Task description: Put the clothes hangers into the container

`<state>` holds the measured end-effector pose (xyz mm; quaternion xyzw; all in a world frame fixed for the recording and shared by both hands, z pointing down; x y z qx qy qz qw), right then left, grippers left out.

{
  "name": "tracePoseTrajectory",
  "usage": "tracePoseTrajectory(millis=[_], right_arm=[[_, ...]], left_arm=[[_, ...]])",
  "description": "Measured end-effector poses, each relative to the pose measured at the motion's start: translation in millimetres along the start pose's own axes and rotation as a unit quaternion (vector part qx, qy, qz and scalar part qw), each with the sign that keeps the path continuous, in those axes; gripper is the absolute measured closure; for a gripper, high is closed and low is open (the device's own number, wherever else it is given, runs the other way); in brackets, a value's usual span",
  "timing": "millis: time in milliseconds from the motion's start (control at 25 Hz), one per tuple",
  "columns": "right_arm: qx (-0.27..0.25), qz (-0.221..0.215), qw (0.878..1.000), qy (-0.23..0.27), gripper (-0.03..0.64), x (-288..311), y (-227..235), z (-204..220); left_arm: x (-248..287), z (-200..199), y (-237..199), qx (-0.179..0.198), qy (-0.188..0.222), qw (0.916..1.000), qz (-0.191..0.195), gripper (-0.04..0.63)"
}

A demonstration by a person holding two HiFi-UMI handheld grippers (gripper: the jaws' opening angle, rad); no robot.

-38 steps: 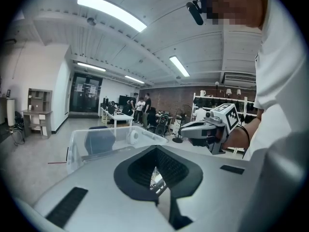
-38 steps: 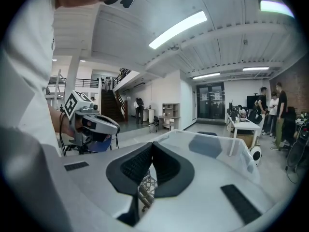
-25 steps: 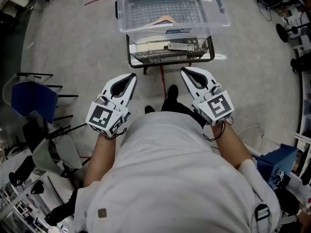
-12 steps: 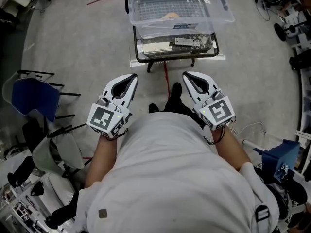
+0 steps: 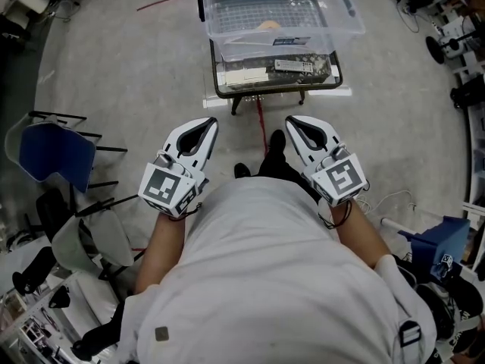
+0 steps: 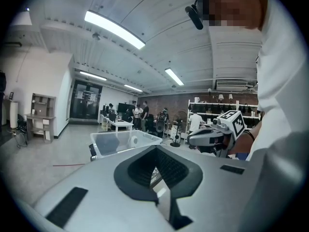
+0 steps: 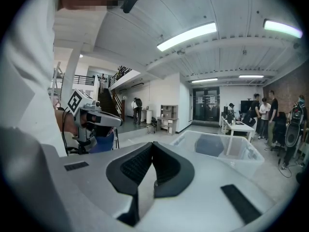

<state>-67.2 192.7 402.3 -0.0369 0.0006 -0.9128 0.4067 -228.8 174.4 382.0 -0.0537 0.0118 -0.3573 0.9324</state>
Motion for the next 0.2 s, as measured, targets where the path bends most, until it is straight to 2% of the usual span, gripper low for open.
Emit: tracePoseTrajectory(millis=[200], right_arm=[[-0.003, 0.001, 1.0, -0.002, 0.597, 0.3, -3.4, 0.0]], left_arm=[[-3.3, -1.6, -1.6, -0.004, 0.002, 1.0, 0.0, 0.578]])
Point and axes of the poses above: the fingertips, and each gripper's own axes: x forward along the fingers, y to its right, z out of its underside, the point moved 1 cm from there along -x, backward along the fingers, and after that the axes turned 10 degrees about y, right-handed, at the moved point
